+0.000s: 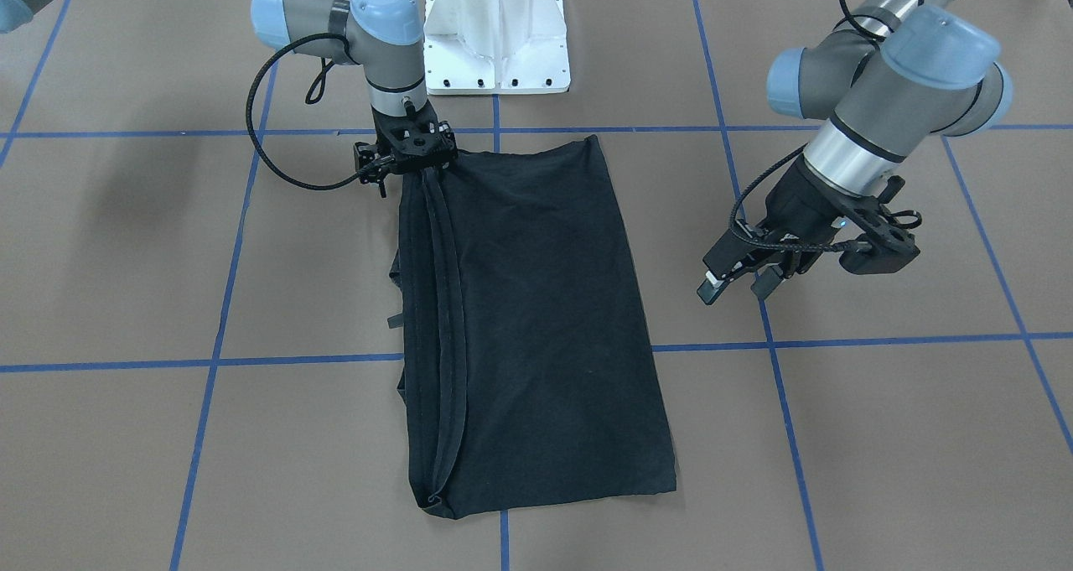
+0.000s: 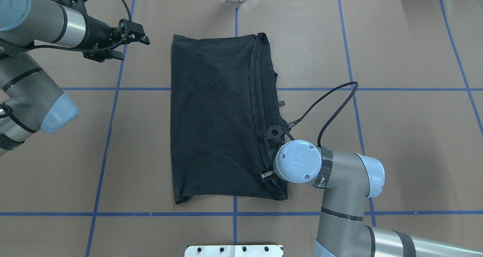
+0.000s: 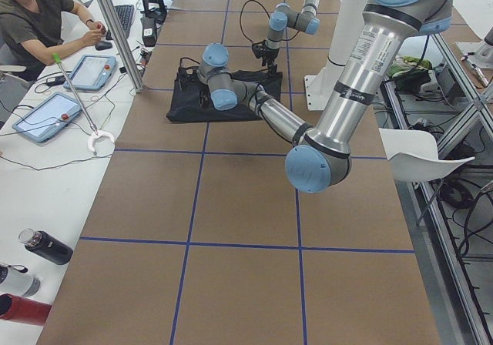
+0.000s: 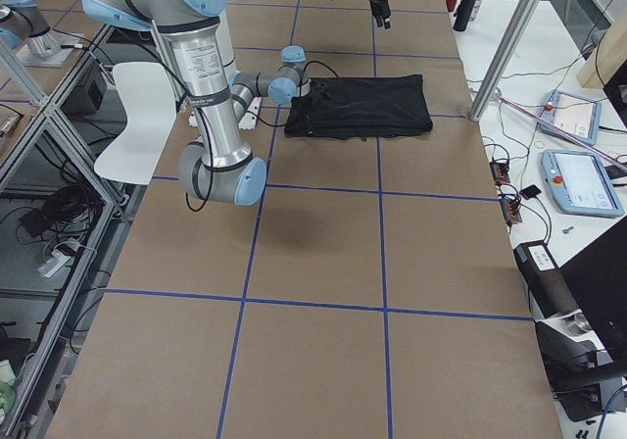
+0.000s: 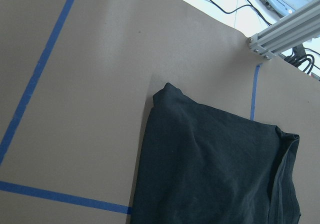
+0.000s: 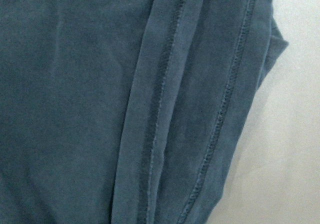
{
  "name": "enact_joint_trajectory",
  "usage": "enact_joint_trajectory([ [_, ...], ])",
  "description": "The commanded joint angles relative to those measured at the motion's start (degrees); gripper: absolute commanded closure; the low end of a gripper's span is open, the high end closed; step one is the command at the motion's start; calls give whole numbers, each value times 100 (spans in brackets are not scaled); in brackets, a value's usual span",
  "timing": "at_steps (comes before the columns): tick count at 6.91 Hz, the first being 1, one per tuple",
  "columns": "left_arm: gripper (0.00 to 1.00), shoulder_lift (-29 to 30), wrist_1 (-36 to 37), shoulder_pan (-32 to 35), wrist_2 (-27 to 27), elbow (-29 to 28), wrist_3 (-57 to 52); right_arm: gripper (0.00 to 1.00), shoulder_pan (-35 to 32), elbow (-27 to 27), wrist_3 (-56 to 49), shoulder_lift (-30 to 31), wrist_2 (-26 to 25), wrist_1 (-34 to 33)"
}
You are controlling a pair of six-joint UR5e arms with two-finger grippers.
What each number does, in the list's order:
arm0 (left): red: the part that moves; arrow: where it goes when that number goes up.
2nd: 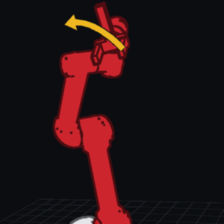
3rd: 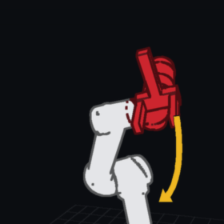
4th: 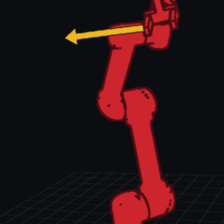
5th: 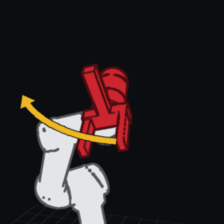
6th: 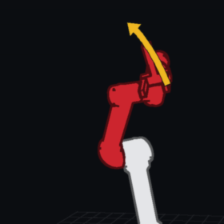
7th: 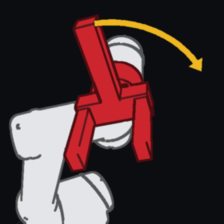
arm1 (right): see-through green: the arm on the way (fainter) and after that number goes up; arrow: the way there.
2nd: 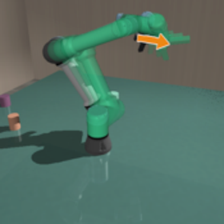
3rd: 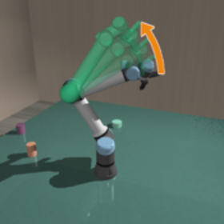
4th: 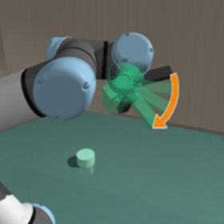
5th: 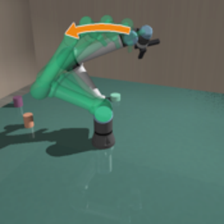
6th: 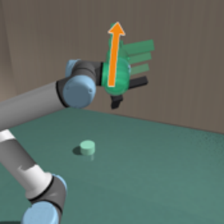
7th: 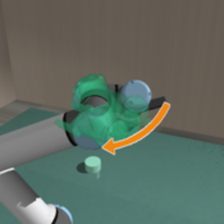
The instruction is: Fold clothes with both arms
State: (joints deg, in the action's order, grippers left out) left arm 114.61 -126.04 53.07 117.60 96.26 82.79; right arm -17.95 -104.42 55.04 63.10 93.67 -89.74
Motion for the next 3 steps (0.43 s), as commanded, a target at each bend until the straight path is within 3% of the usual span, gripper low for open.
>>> enact_joint_trajectory([
  [1, 0, 0, 0, 1, 0, -2, 0, 0, -86, 0, -46, 35, 19, 0],
  [3, 0, 0, 0, -8, 0, 7, 0, 0, -235, 0, -81, 44, 63, 0],
])
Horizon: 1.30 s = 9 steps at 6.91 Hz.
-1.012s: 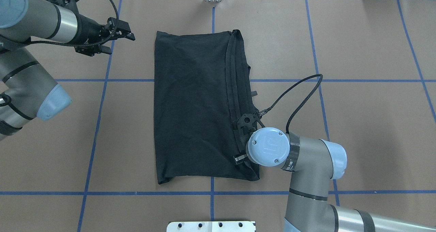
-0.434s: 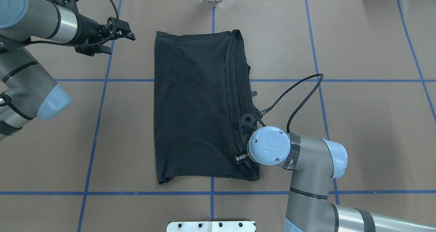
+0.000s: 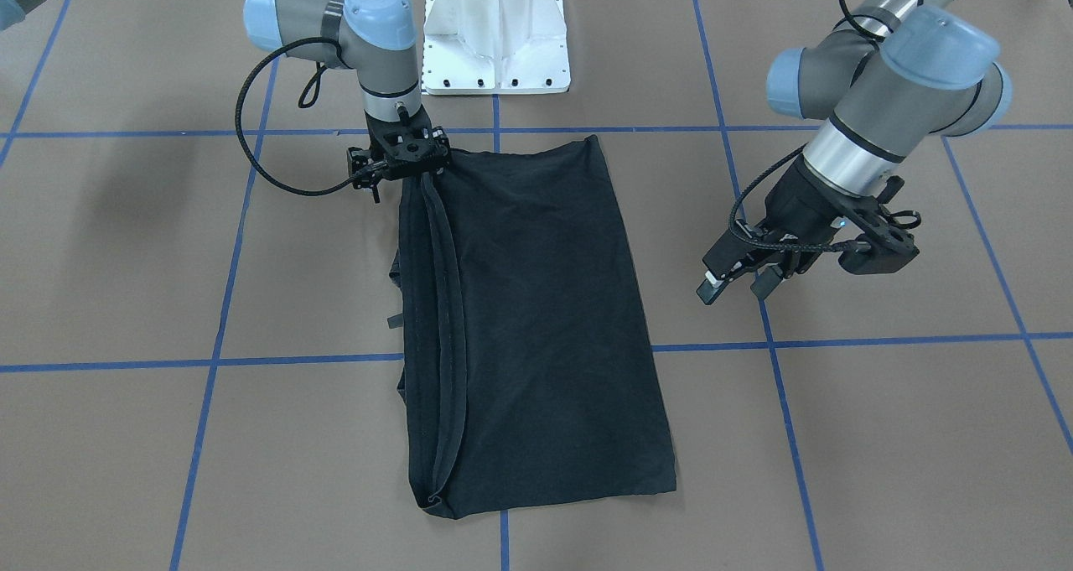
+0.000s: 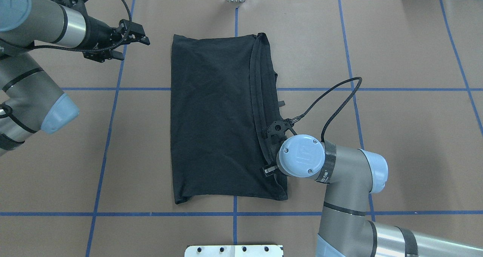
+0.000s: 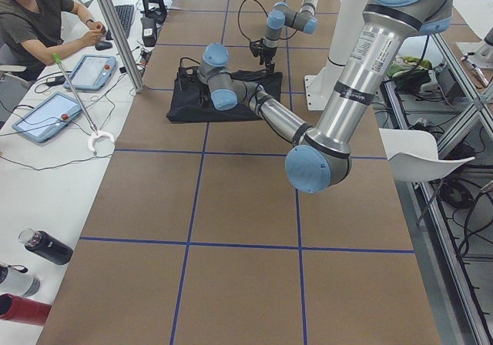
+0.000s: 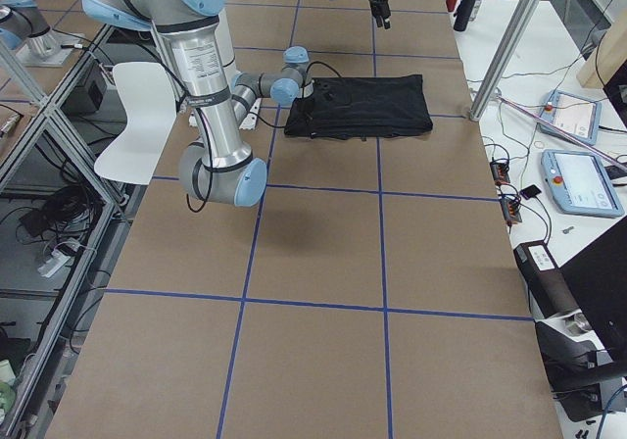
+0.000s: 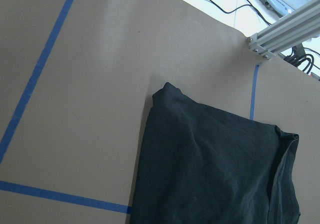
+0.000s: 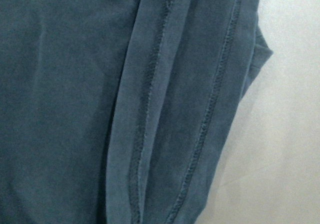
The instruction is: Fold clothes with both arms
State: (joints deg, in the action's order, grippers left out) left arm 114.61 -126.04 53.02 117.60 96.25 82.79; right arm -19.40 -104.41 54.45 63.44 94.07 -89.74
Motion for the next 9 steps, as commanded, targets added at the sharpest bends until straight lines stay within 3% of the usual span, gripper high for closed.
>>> enact_joint_trajectory([
  [1, 0, 0, 0, -2, 0, 7, 9, 0, -143, 0, -92, 19, 50, -9],
  [9, 0, -114, -9, -2, 0, 16, 0, 0, -187, 342, -128, -199, 41, 79],
])
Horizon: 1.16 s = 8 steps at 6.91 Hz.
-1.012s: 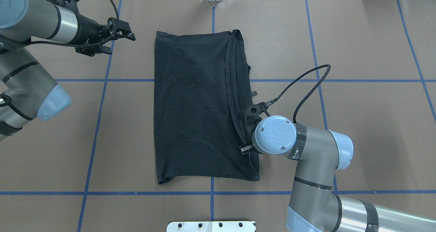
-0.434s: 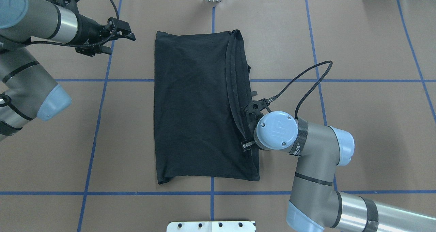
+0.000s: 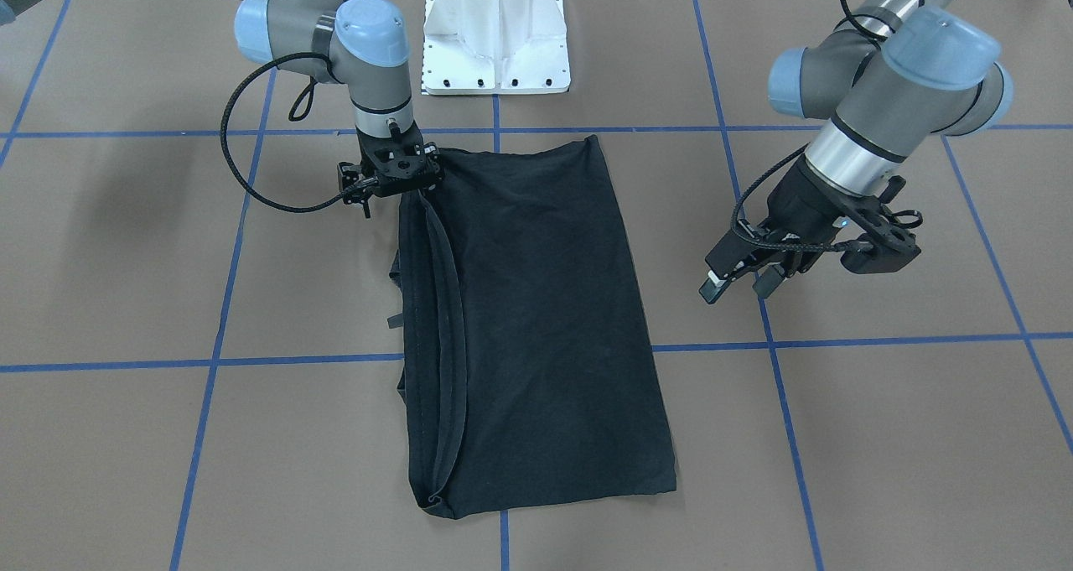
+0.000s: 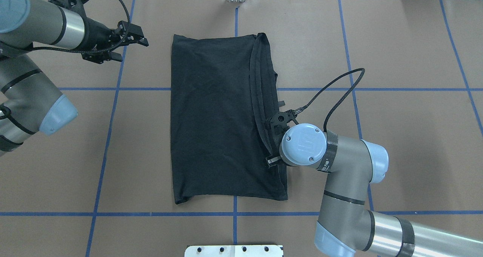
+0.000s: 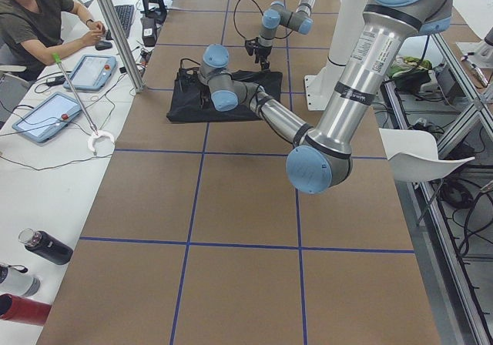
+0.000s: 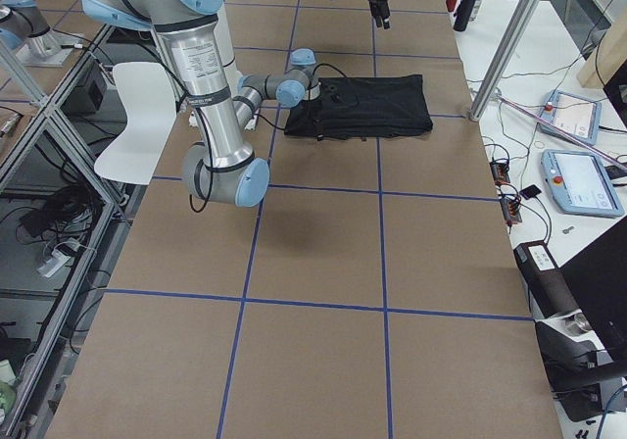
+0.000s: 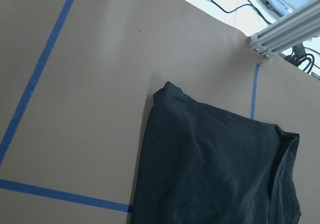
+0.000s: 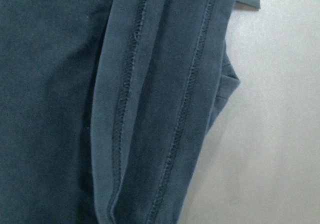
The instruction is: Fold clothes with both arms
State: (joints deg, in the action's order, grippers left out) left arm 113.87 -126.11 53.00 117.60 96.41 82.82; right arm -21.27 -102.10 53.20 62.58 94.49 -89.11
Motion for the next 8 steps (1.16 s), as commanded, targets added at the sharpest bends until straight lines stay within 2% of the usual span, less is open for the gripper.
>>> enact_joint_trajectory([
  [1, 0, -41, -10, -9, 0, -8, -3, 0, 1, 173, 6, -211, -1, 8],
  [8, 0, -32, -1, -26, 0, 0, 6, 0, -323, 165, -318, 60, 139, 16],
])
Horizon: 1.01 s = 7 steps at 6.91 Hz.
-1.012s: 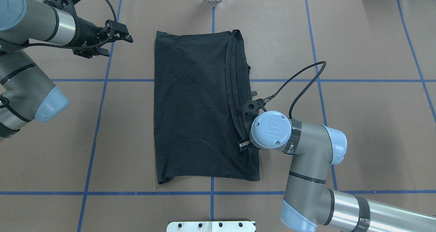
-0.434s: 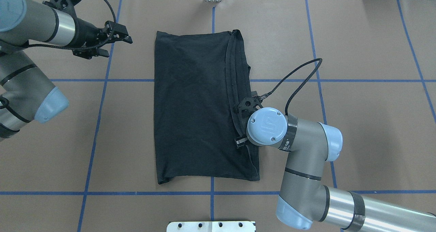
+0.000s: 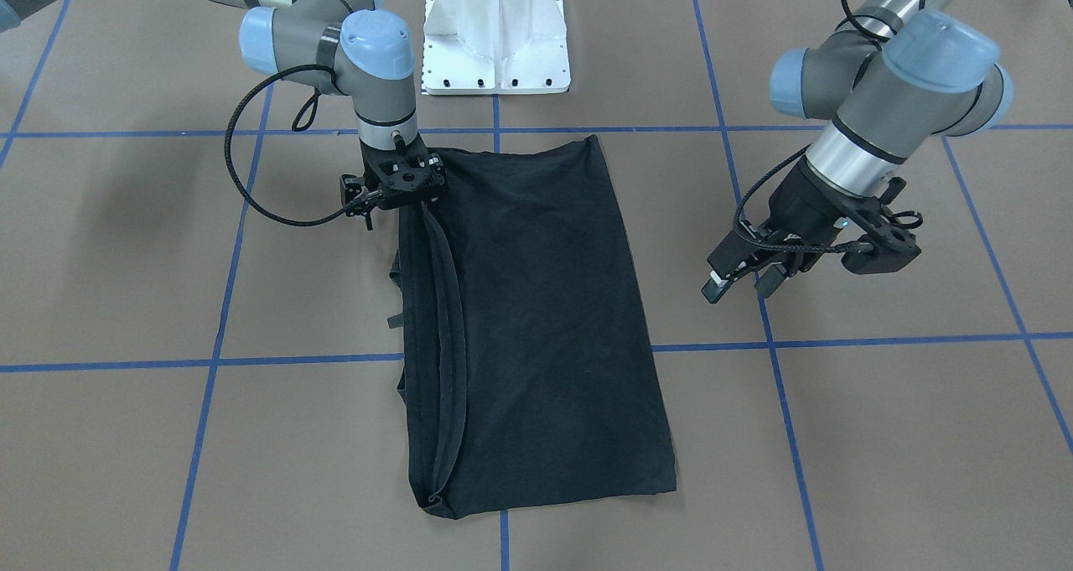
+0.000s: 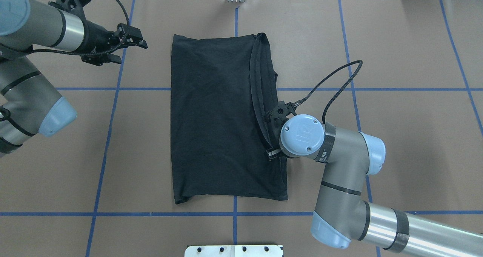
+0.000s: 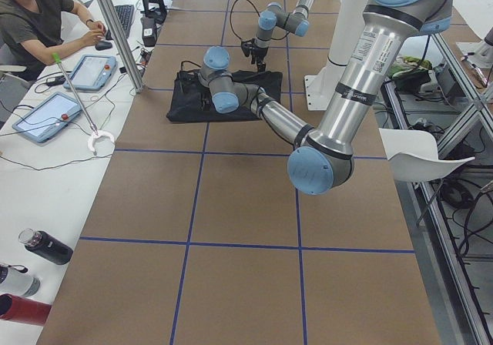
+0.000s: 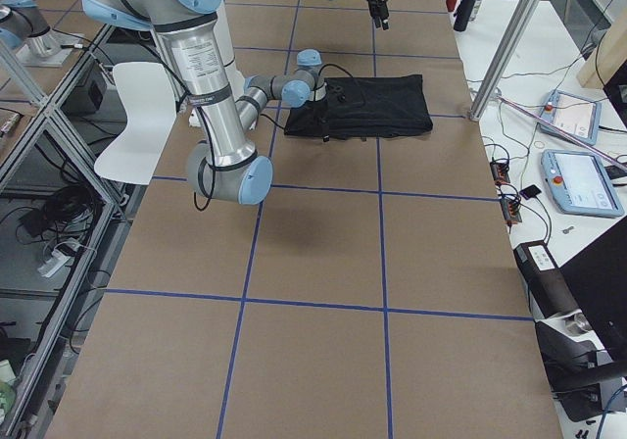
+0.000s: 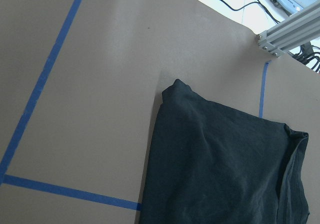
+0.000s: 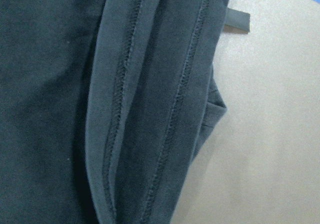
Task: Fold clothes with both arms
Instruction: 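Continue sliding the right gripper along the edge toward the collar end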
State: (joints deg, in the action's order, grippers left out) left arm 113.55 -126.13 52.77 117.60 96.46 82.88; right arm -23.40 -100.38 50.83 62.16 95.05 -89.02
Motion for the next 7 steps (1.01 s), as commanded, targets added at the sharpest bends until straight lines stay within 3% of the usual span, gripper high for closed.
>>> enact_joint_trajectory([
  [1, 0, 9, 0, -12, 9, 5, 9, 0, -234, -60, -126, 260, 223, 17],
  [4, 0, 1, 0, -3, 62, -4, 9, 0, -551, -131, -153, 157, 663, 17],
  [7, 0, 1, 0, -3, 62, -4, 9, 0, -701, 200, -214, -597, 699, 8],
])
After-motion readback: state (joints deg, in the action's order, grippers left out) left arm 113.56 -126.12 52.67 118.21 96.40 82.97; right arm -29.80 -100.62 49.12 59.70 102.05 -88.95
